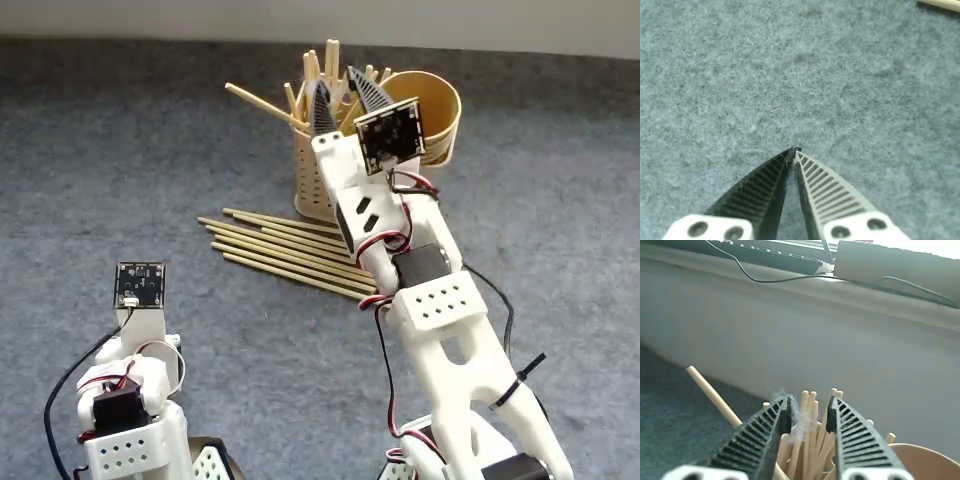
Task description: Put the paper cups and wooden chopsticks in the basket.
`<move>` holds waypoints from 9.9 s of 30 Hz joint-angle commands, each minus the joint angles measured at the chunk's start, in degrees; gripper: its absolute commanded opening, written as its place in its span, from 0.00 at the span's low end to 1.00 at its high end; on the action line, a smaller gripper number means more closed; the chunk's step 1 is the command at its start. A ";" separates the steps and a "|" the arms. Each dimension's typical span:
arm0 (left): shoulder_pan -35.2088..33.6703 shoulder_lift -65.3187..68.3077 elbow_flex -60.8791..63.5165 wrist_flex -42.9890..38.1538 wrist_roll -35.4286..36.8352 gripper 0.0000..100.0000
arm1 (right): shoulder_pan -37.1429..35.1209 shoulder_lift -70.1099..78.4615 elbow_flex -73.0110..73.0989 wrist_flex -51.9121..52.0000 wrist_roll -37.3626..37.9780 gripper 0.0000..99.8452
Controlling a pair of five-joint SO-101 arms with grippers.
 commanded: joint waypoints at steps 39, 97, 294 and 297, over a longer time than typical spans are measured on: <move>-3.03 -1.01 1.10 0.26 -0.18 0.01 | -15.87 21.49 -6.11 40.40 5.63 0.13; -3.12 -1.01 1.10 0.26 -0.18 0.01 | -15.69 4.35 -3.38 45.85 7.03 0.00; -3.12 -1.01 1.10 0.26 -0.18 0.01 | -15.96 20.97 -26.15 63.25 12.66 0.00; -3.12 -1.01 1.10 0.26 -0.18 0.01 | -15.96 14.29 -18.51 55.52 12.66 0.00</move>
